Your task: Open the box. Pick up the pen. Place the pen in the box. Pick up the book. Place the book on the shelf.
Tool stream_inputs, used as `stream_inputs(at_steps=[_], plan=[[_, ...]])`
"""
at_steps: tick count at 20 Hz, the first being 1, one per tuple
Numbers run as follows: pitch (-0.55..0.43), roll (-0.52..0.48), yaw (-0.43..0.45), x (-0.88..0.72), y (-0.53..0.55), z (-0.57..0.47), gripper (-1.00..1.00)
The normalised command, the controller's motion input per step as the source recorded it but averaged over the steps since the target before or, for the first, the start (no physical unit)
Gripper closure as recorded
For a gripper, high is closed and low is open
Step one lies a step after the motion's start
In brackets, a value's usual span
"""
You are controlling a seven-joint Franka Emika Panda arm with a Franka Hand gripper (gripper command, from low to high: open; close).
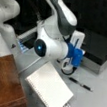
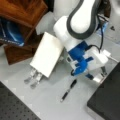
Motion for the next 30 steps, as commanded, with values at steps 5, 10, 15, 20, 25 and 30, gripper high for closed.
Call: stream_inputs(at_steps=[5, 10, 15, 20, 25, 30], plan=[[-0.071, 0.169, -0.015, 0.11, 0.01, -0.06, -1.00], [-0.048, 0.142, -0.024, 0.10, 0.03, -0.03, 1.00], [-0.025, 0.140, -0.041, 0.10, 0.04, -0.03, 1.00], [-0.012, 0.139, -0.045, 0.07, 0.01, -0.03, 1.00], [-0.003, 0.132, -0.031, 0.04, -0.01, -0.02, 1.00], [0.028, 0.113, -0.027, 0.03, 0.00, 0.05, 1.00]])
